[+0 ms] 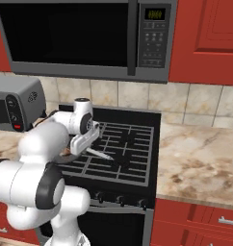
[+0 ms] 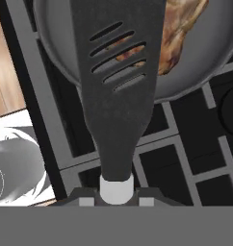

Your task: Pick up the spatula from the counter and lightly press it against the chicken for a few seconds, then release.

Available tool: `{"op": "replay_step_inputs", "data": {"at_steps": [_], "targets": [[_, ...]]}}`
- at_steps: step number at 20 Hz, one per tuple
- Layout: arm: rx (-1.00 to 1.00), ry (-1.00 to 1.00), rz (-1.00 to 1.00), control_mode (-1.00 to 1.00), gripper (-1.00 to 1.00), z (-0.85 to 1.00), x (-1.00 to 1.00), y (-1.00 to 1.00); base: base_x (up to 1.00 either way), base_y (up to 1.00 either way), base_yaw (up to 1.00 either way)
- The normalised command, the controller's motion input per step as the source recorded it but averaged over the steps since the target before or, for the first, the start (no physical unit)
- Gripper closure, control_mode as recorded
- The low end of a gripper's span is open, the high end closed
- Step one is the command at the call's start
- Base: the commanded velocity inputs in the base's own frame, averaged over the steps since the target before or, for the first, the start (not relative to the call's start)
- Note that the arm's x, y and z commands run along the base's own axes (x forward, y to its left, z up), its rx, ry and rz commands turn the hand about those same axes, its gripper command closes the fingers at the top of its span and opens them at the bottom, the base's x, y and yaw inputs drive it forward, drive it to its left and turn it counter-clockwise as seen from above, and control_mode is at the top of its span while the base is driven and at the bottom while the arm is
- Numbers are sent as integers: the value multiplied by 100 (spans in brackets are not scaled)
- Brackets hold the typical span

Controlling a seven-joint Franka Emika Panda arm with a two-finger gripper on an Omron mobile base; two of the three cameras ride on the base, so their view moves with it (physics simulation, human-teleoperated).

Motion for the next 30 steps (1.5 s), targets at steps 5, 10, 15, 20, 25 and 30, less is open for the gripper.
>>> {"op": "replay_step_inputs", "data": {"at_steps": [5,10,15,20,25,30], "targets": [[0,0,0,-100,100,0,9,24,0,0,0],[0,0,0,-100,100,-2,17,14,0,0,0],[0,0,0,-100,100,-4,26,19,0,0,0],[0,0,0,-100,100,-10,25,23,0,0,0],[0,0,0,-100,100,-16,17,12,0,0,0],[0,0,0,-100,100,-18,7,0,0,0,0]]}}
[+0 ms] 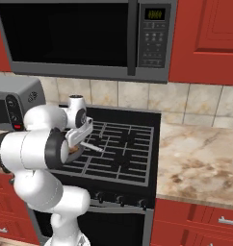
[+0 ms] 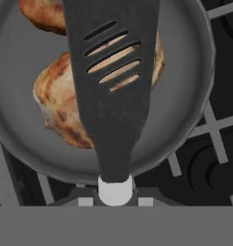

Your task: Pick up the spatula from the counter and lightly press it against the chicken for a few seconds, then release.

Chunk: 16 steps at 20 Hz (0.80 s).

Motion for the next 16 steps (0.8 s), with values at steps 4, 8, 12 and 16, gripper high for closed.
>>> {"op": "replay_step_inputs", "data": {"at_steps": [4,8,12,16], "targets": [[0,0,0,-100,100,-14,4,0,0,0,0],[0,0,0,-100,100,-14,1,0,0,0,0],[0,0,0,-100,100,-11,0,0,0,0,0],[0,0,0,-100,100,-9,-5,0,0,0,0]]}}
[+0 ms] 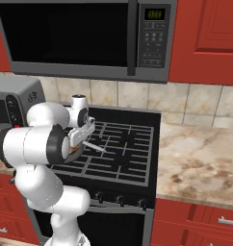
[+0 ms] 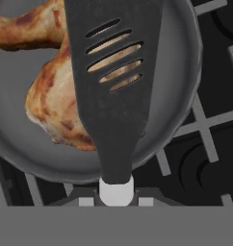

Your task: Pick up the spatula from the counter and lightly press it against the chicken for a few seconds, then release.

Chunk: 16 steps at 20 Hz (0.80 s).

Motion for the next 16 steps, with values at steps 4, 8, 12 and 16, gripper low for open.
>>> {"op": "replay_step_inputs", "data": {"at_steps": [4,8,12,16], "targets": [[0,-1,0,-100,100,-6,-7,4,0,0,0],[-1,-2,0,-100,100,-2,-9,1,0,0,0],[0,-1,0,-100,100,-1,-6,2,0,0,0],[0,-2,1,-100,100,0,-7,0,0,0,0]]}}
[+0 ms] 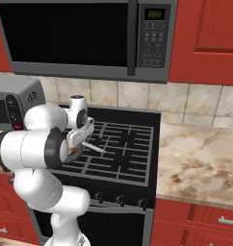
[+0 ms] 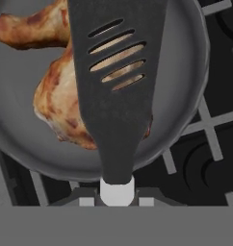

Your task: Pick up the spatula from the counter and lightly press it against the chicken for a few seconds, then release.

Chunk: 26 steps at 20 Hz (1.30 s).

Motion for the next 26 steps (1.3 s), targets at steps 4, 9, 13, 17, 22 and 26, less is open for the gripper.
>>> {"op": "replay_step_inputs", "data": {"at_steps": [4,9,13,17,22,26], "targets": [[0,-5,2,-100,100,0,-7,0,0,0,0],[0,-12,5,-100,100,24,-9,0,0,0,0],[0,-14,8,-100,100,42,-10,-2,0,0,0],[0,-11,7,-100,100,24,-27,-10,0,0,0],[0,-6,5,-100,100,5,-46,-18,0,0,0],[0,-5,5,-100,100,9,-50,-13,0,0,0]]}}
